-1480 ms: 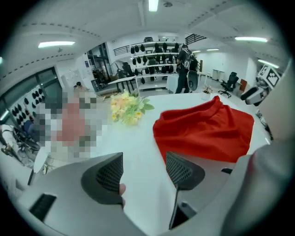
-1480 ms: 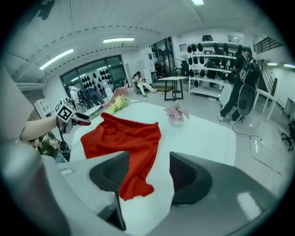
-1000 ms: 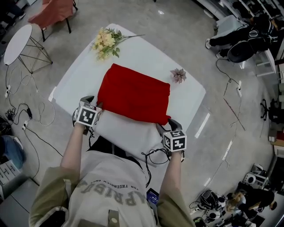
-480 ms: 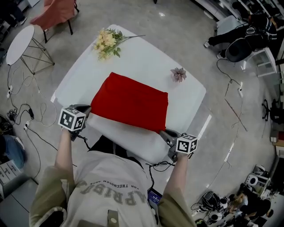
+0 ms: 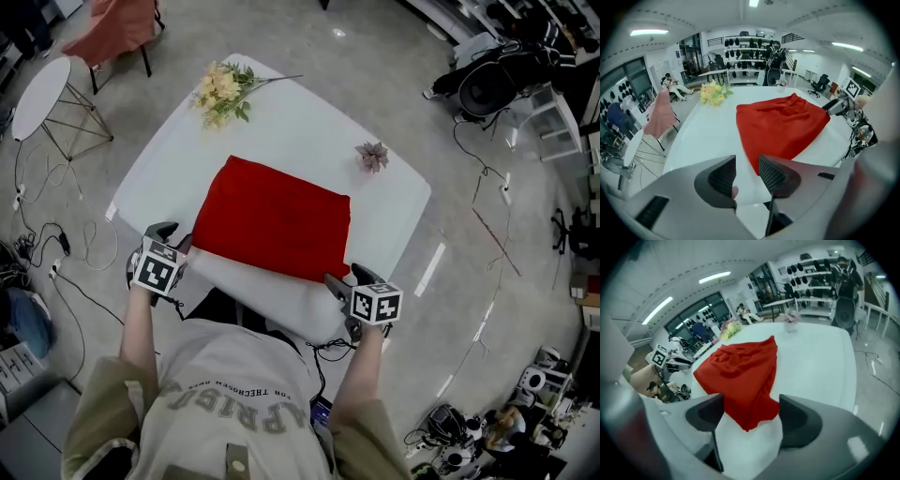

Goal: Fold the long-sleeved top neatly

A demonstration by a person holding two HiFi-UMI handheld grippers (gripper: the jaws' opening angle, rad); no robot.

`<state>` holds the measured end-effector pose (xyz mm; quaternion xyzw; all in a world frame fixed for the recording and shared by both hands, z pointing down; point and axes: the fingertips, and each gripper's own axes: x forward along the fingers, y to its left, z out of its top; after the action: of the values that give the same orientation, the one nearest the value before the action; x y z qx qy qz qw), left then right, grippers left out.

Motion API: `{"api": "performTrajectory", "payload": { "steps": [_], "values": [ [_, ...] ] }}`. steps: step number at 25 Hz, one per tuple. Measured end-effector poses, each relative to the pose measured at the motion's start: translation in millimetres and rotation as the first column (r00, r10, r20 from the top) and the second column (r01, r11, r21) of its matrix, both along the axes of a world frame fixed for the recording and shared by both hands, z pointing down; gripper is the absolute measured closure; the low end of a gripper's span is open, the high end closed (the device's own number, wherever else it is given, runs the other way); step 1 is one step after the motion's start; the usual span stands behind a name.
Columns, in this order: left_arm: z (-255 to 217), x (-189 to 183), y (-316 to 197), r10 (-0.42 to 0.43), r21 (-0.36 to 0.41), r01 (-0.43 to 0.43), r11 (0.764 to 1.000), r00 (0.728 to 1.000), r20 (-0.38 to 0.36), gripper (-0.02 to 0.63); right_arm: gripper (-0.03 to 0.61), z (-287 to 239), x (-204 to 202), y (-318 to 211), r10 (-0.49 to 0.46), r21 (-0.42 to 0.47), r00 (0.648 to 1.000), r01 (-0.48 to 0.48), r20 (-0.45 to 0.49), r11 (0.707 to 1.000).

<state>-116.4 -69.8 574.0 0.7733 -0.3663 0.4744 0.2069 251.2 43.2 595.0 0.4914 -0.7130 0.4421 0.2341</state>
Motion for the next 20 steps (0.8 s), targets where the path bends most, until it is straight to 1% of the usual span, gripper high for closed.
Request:
{"api": "performTrajectory", "payload": {
  "steps": [2, 3, 5, 6, 7, 8, 9, 11, 12, 13, 14, 15, 16, 17, 18, 19, 20],
  "values": [
    [-3, 11, -2, 0.006, 0.010, -0.006, 1.000, 1.000, -0.016, 0.457, 0.229, 8, -5, -3, 0.055, -0.051, 0.998, -0.054, 0.010, 0.997],
    [-3, 15, -2, 0.013, 0.010, -0.012, 1.000, 1.000, -0.016, 0.457, 0.250, 8, -10, -4, 0.078, -0.062, 0.996, -0.076, 0.033, 0.995],
    [-4, 19, -2, 0.024, 0.008, -0.024, 1.000, 1.000, -0.011, 0.458, 0.374, -2, -18, -10, 0.108, -0.045, 0.988, -0.104, 0.108, 0.994],
    [-4, 20, 0, 0.028, 0.004, -0.028, 1.000, 1.000, -0.009, 0.459, 0.429, -8, -21, -13, 0.117, -0.027, 0.979, -0.114, 0.164, 0.993],
    [-3, 21, 1, 0.034, 0.000, -0.034, 0.999, 0.999, -0.007, 0.459, 0.469, -12, -23, -15, 0.126, -0.022, 0.964, -0.125, 0.235, 0.992],
    [-2, 23, 2, 0.041, -0.004, -0.041, 0.999, 0.999, -0.006, 0.459, 0.489, -13, -25, -15, 0.141, -0.038, 0.938, -0.136, 0.315, 0.990],
    [-2, 25, 3, 0.049, -0.010, -0.049, 0.999, 0.999, -0.007, 0.459, 0.506, -10, -27, -13, 0.165, -0.078, 0.901, -0.146, 0.400, 0.986],
    [-1, 30, 2, 0.064, -0.017, -0.064, 0.998, 0.998, -0.009, 0.460, 0.515, 2, -25, -5, 0.252, -0.195, 0.798, -0.171, 0.548, 0.966],
    [-1, 31, 0, 0.073, -0.018, -0.073, 0.997, 0.997, -0.010, 0.460, 0.515, 7, -22, -2, 0.297, -0.245, 0.748, -0.183, 0.594, 0.952],
    [-1, 32, -2, 0.082, -0.018, -0.082, 0.996, 0.997, -0.011, 0.462, 0.515, 10, -19, 1, 0.322, -0.273, 0.720, -0.190, 0.614, 0.943],
    [-1, 33, -4, 0.092, -0.017, -0.092, 0.996, 0.996, -0.010, 0.462, 0.513, 9, -17, 3, 0.318, -0.272, 0.732, -0.186, 0.603, 0.944],
    [-2, 35, -7, 0.102, -0.012, -0.102, 0.995, 0.995, -0.008, 0.461, 0.500, 7, -15, 4, 0.282, -0.247, 0.779, -0.168, 0.560, 0.954],
    [-4, 37, -11, 0.115, -0.004, -0.115, 0.993, 0.993, -0.008, 0.460, 0.479, 1, -15, 4, 0.223, -0.208, 0.840, -0.135, 0.494, 0.969],
    [-5, 41, -17, 0.131, 0.006, -0.131, 0.991, 0.991, -0.008, 0.461, 0.430, -6, -14, 1, 0.159, -0.162, 0.892, -0.099, 0.422, 0.982],
    [-7, 47, -24, 0.153, 0.018, -0.153, 0.988, 0.988, -0.008, 0.461, 0.373, -17, -13, -7, 0.107, -0.112, 0.927, -0.071, 0.359, 0.991],
    [-9, 54, -32, 0.181, 0.031, -0.181, 0.983, 0.983, -0.003, 0.461, 0.338, -28, -11, -19, 0.071, -0.057, 0.950, -0.056, 0.303, 0.997],
    [-10, 63, -41, 0.214, 0.047, -0.214, 0.976, 0.977, 0.006, 0.461, 0.336, -39, -6, -34, 0.047, -0.001, 0.969, -0.048, 0.243, 0.999]
  ]
}}
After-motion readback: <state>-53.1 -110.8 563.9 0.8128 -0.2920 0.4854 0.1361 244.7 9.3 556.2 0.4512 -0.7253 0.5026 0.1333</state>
